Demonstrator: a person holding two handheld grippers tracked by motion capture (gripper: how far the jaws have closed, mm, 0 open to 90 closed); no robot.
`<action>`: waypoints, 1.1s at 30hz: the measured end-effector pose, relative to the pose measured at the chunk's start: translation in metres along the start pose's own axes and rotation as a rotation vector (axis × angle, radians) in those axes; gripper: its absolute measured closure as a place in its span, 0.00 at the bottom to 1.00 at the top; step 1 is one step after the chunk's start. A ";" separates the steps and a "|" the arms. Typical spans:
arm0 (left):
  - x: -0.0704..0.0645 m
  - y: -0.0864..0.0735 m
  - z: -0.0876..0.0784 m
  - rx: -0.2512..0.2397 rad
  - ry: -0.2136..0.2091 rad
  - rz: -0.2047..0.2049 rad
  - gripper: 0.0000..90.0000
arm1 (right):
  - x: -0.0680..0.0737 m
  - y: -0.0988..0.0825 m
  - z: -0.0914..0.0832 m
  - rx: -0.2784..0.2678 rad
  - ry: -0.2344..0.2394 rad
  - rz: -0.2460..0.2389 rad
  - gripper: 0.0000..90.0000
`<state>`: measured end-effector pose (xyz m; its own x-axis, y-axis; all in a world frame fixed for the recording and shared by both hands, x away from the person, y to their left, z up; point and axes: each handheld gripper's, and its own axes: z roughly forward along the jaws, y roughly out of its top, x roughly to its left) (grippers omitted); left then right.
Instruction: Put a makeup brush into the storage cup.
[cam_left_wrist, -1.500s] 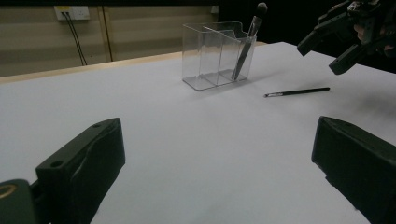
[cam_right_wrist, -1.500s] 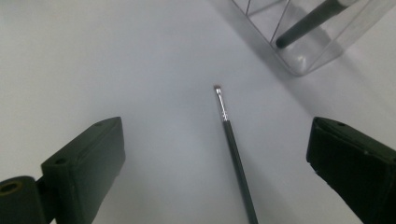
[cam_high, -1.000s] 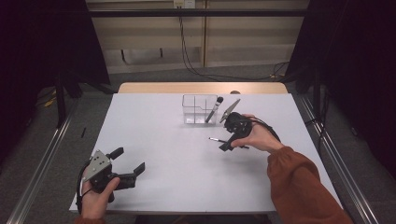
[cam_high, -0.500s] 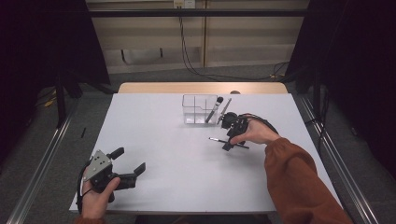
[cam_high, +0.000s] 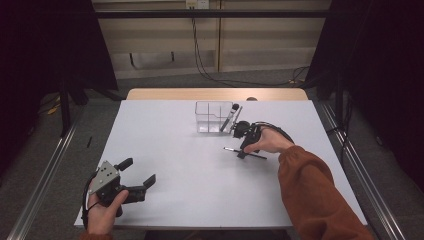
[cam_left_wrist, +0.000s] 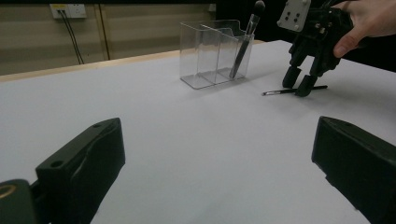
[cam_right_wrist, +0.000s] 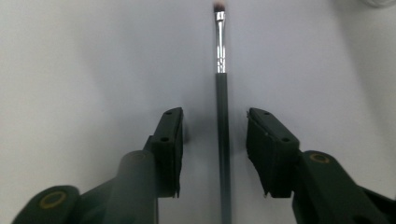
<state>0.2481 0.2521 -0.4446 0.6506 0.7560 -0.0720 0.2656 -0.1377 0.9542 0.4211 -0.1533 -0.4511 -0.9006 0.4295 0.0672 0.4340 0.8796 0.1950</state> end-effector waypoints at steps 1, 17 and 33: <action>0.000 0.000 0.000 0.001 0.000 0.001 0.03 | -0.001 0.000 0.000 -0.002 -0.005 -0.001 0.67; -0.002 0.001 0.000 0.006 -0.013 0.015 0.03 | 0.003 0.010 0.002 0.072 -0.011 -0.010 0.87; 0.000 0.001 -0.001 0.004 -0.008 0.012 0.03 | 0.003 0.008 0.002 0.062 0.001 -0.023 0.96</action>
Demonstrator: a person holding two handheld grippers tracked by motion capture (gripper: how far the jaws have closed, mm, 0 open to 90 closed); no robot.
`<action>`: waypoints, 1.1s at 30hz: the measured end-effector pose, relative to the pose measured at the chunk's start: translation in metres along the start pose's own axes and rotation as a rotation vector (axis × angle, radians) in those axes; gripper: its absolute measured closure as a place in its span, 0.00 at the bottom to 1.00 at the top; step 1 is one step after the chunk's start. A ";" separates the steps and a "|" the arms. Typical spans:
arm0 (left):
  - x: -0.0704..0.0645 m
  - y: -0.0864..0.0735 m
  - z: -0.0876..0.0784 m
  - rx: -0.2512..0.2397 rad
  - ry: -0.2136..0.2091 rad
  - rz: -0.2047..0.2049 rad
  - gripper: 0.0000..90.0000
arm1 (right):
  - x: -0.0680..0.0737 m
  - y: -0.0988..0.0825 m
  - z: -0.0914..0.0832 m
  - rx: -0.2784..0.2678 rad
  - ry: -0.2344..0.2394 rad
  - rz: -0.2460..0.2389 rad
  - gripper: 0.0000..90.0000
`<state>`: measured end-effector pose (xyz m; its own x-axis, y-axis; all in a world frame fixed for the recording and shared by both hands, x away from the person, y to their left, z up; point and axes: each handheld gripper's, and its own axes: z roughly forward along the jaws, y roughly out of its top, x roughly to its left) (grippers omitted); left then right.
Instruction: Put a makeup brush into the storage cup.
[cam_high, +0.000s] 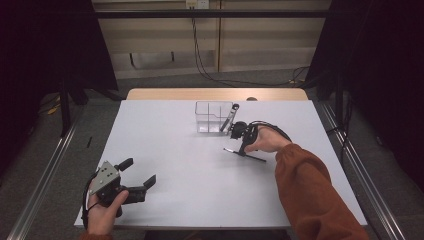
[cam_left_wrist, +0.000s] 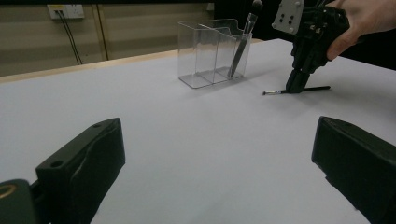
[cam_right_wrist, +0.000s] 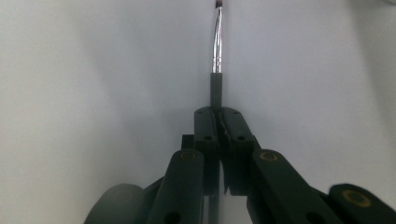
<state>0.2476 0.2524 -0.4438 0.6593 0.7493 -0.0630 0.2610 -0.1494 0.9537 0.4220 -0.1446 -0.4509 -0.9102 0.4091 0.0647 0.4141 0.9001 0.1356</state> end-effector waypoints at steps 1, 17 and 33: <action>0.000 0.000 0.000 0.000 0.001 -0.003 0.03 | 0.000 0.000 0.000 -0.003 -0.002 0.001 0.96; 0.000 0.000 0.000 0.001 0.005 0.003 0.03 | 0.001 -0.007 -0.015 -0.111 -0.007 0.031 0.96; 0.000 0.000 0.000 -0.001 0.009 -0.004 0.03 | 0.004 -0.027 -0.032 -0.276 -0.031 0.087 0.96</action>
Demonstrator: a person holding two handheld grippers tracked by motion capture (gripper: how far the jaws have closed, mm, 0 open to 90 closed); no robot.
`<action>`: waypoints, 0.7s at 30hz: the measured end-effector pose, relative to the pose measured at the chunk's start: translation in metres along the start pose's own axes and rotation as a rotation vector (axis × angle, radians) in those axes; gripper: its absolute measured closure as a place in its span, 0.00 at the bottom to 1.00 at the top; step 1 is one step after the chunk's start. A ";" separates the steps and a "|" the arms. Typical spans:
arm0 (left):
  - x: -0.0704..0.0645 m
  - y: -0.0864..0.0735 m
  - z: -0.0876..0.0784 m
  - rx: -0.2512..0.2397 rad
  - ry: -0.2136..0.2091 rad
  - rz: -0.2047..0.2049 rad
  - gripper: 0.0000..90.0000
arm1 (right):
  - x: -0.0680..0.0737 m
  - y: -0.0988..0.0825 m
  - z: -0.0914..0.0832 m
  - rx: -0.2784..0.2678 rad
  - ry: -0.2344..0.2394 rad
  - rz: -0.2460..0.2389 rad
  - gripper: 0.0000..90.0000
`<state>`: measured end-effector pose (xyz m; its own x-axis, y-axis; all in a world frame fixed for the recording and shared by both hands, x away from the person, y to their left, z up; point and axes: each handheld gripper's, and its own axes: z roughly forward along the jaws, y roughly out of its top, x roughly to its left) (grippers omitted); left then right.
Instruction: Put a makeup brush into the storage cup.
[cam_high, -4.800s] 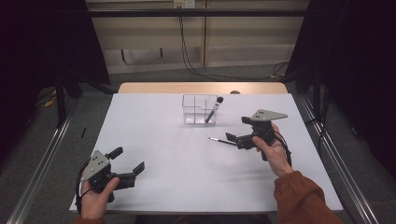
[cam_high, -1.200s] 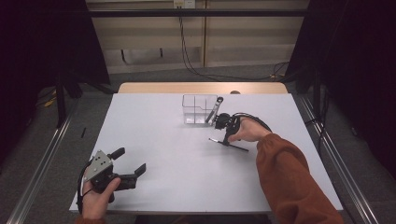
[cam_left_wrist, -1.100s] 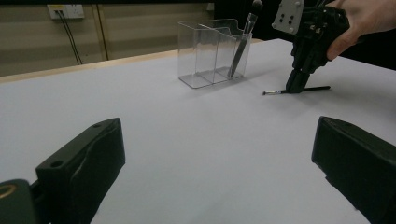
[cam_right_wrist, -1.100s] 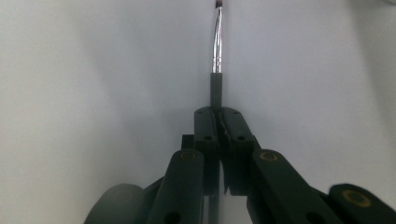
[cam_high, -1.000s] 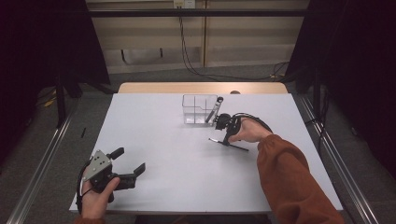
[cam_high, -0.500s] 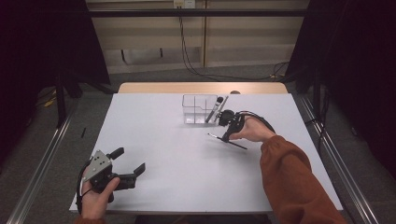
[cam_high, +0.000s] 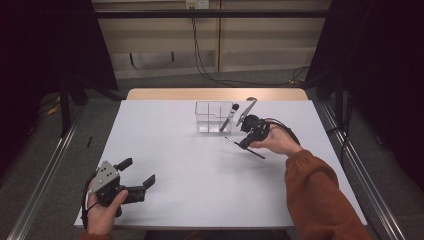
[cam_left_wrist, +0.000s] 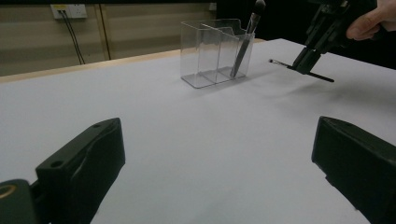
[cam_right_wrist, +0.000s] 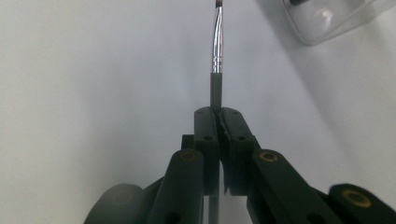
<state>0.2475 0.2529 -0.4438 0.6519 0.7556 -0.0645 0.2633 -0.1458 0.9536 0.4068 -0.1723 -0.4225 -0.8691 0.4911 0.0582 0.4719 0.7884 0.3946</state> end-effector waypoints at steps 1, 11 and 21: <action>0.000 0.000 0.000 -0.001 0.000 0.000 0.03 | 0.000 -0.001 -0.001 -0.020 -0.001 0.003 0.96; 0.000 0.000 0.000 0.004 0.001 -0.002 0.03 | 0.002 -0.010 -0.010 -0.128 -0.053 0.089 0.96; 0.000 0.000 0.000 0.006 0.002 0.000 0.03 | 0.002 -0.022 -0.019 -0.301 -0.060 0.128 0.96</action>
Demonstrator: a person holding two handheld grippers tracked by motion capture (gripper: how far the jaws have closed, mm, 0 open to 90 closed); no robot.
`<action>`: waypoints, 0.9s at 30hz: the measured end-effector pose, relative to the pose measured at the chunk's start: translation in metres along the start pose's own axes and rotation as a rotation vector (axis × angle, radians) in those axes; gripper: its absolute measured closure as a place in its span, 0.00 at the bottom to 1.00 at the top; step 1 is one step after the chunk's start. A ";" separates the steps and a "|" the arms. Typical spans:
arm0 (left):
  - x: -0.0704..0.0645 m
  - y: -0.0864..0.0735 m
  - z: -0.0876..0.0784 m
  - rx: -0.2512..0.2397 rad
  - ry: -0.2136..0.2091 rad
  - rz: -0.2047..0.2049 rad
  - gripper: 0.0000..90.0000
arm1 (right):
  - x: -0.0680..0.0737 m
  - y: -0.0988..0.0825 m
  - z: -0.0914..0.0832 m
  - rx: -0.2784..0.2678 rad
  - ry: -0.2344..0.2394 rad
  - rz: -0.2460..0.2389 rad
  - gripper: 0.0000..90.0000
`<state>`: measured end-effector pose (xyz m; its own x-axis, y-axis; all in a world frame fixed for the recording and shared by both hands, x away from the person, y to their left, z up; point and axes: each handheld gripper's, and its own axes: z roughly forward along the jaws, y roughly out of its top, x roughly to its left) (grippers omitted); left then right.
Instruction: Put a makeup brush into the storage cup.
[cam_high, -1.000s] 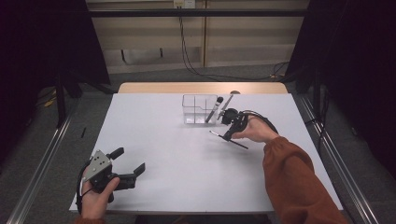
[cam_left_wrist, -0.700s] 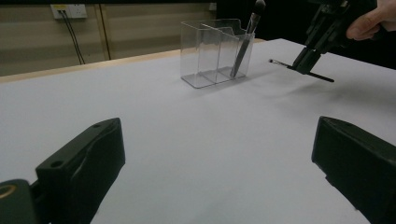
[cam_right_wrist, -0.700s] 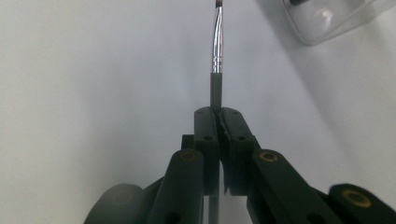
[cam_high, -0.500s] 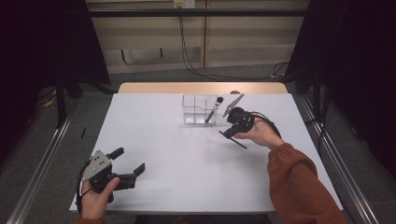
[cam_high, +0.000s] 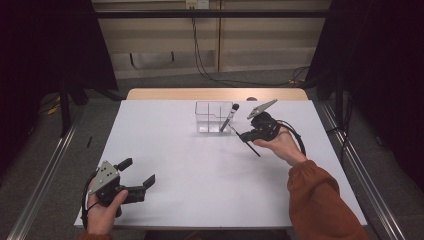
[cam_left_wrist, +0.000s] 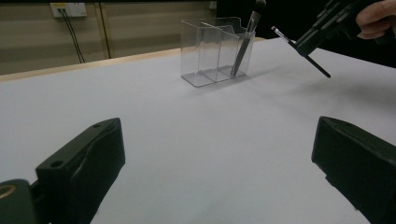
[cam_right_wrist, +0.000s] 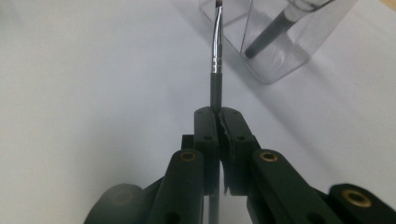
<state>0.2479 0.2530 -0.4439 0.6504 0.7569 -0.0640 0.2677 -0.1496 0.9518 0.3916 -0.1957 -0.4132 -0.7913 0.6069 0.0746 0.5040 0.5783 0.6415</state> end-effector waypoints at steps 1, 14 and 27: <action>0.000 0.000 0.000 0.003 0.000 0.001 0.03 | 0.000 -0.001 -0.001 -0.018 0.011 0.003 0.96; 0.000 0.000 0.000 0.003 -0.001 0.003 0.03 | 0.003 -0.010 -0.008 -0.187 0.001 0.035 0.96; 0.000 0.000 0.000 0.003 -0.002 0.004 0.03 | 0.011 -0.015 -0.016 -0.366 -0.017 0.039 0.96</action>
<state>0.2479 0.2534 -0.4435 0.6533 0.7546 -0.0605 0.2671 -0.1550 0.9511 0.3696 -0.2065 -0.4100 -0.7665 0.6354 0.0935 0.3737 0.3228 0.8696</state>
